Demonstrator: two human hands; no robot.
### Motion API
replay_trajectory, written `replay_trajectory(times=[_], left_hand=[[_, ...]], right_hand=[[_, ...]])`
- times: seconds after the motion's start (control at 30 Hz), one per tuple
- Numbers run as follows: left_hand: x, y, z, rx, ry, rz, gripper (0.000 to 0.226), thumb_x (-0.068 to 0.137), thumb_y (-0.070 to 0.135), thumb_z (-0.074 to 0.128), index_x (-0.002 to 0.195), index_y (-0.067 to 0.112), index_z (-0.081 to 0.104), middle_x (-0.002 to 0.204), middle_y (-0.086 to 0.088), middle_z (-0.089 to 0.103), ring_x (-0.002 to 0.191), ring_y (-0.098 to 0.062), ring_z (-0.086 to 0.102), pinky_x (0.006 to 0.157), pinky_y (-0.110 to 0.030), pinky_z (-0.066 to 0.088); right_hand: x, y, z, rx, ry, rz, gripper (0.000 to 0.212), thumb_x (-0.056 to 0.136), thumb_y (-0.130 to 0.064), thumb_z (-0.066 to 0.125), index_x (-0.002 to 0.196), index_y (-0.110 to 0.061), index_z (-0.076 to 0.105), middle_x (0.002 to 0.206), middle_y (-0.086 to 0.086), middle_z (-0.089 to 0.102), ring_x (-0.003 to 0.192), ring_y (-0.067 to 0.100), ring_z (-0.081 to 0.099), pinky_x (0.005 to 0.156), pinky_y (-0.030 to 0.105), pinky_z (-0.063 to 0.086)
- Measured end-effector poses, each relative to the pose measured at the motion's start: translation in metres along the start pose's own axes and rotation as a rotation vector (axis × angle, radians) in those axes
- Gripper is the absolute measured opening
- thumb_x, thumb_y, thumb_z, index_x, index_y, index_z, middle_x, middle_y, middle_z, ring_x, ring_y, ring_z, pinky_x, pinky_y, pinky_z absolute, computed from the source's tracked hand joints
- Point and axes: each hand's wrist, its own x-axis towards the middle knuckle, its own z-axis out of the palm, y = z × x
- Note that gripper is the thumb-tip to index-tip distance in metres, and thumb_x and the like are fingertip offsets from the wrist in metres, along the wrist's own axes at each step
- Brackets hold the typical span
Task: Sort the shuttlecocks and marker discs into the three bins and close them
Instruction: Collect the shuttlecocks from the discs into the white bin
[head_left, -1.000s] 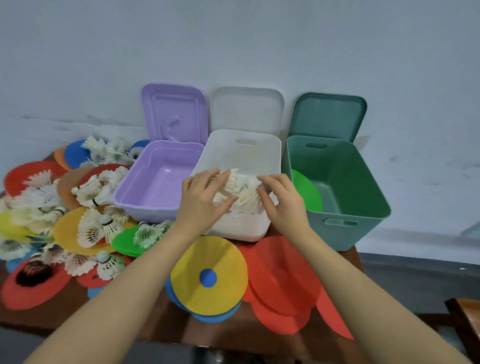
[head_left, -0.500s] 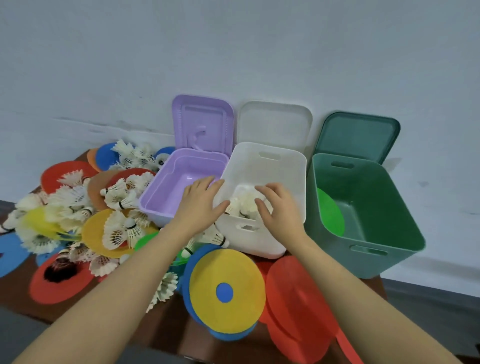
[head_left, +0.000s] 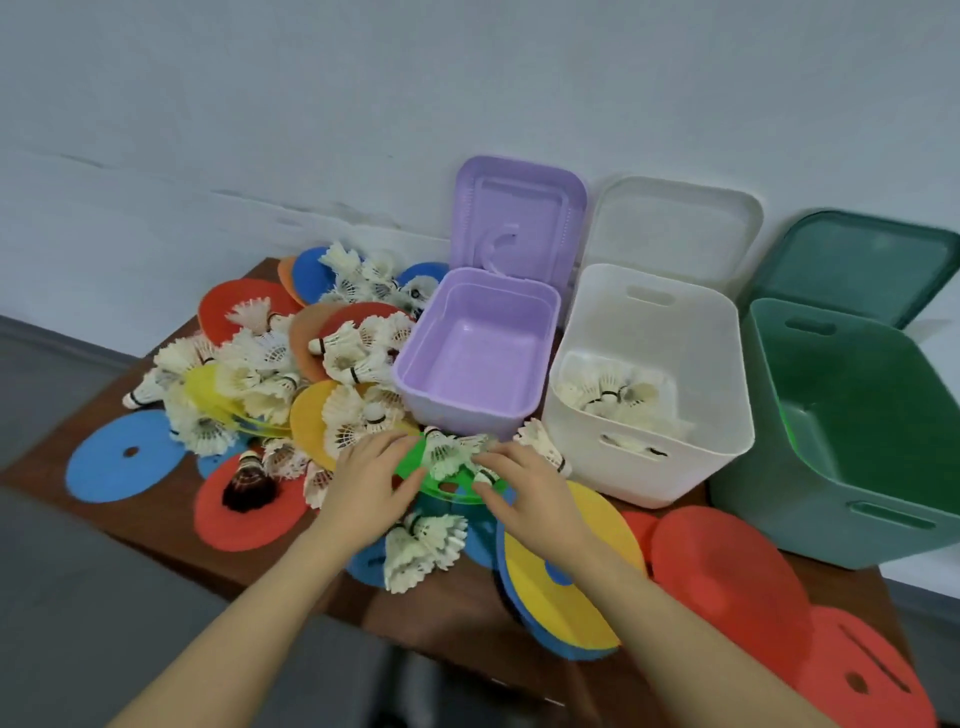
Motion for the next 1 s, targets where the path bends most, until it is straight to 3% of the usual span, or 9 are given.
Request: replay_trajectory(times=[0.23,0.47,0.73,0.8,0.87,1.0], left_hand=[[-0.059,-0.044,0.025,-0.087,-0.066,0.103,0.041,0.087,0.044,0.044,0.112,0.019,0.065,0.113,0.004,0.061,0.106,-0.014,0.051,0.085,-0.029,0.039],[-0.082,-0.063,0.047,-0.062,-0.290,0.217,0.044,0.091,0.046,0.039,0.118,0.019,0.061,0.128,-0.005,0.056,0.109,-0.022,0.056,0.080,-0.033,0.048],[-0.093,-0.070,0.048,-0.158,-0.264,0.128,0.047,0.090,0.048,0.038,0.111,0.013,0.061,0.115,-0.003,0.062,0.101,-0.022,0.061,0.075,-0.032,0.050],[-0.089,-0.063,0.052,-0.194,-0.271,0.080,0.055,0.089,0.052,0.033,0.122,0.014,0.055,0.123,0.000,0.058,0.109,-0.020,0.058,0.081,-0.033,0.048],[-0.086,-0.059,0.058,-0.155,-0.279,0.057,0.056,0.089,0.055,0.028,0.132,0.023,0.047,0.134,0.002,0.051,0.116,-0.019,0.053,0.085,-0.034,0.048],[-0.093,-0.060,0.062,-0.130,-0.267,-0.022,0.052,0.090,0.053,0.028,0.122,0.024,0.057,0.135,-0.002,0.051,0.107,-0.024,0.059,0.075,-0.034,0.050]], right_hand=[[-0.017,-0.038,0.070,-0.055,-0.018,0.117,0.034,0.090,-0.036,0.048,0.107,-0.012,0.066,0.098,0.002,0.064,0.089,0.021,0.059,0.073,0.033,0.049],[-0.032,-0.055,0.108,-0.308,-0.137,0.253,0.043,0.089,-0.035,0.039,0.113,-0.009,0.065,0.110,0.006,0.067,0.099,0.025,0.062,0.081,0.033,0.052],[-0.024,-0.059,0.106,-0.498,-0.268,0.365,0.043,0.085,-0.038,0.041,0.109,-0.013,0.067,0.100,0.002,0.070,0.086,0.023,0.066,0.075,0.032,0.052],[-0.022,-0.061,0.106,-0.461,-0.256,0.362,0.041,0.083,-0.035,0.049,0.111,-0.011,0.066,0.104,0.004,0.069,0.089,0.025,0.065,0.073,0.035,0.052],[-0.022,-0.065,0.109,-0.380,-0.247,0.362,0.043,0.087,-0.033,0.043,0.115,-0.007,0.063,0.111,0.010,0.066,0.097,0.029,0.063,0.077,0.040,0.052],[-0.024,-0.067,0.119,-0.291,-0.190,0.422,0.046,0.090,-0.031,0.037,0.111,0.002,0.062,0.109,0.018,0.065,0.098,0.037,0.060,0.082,0.044,0.051]])
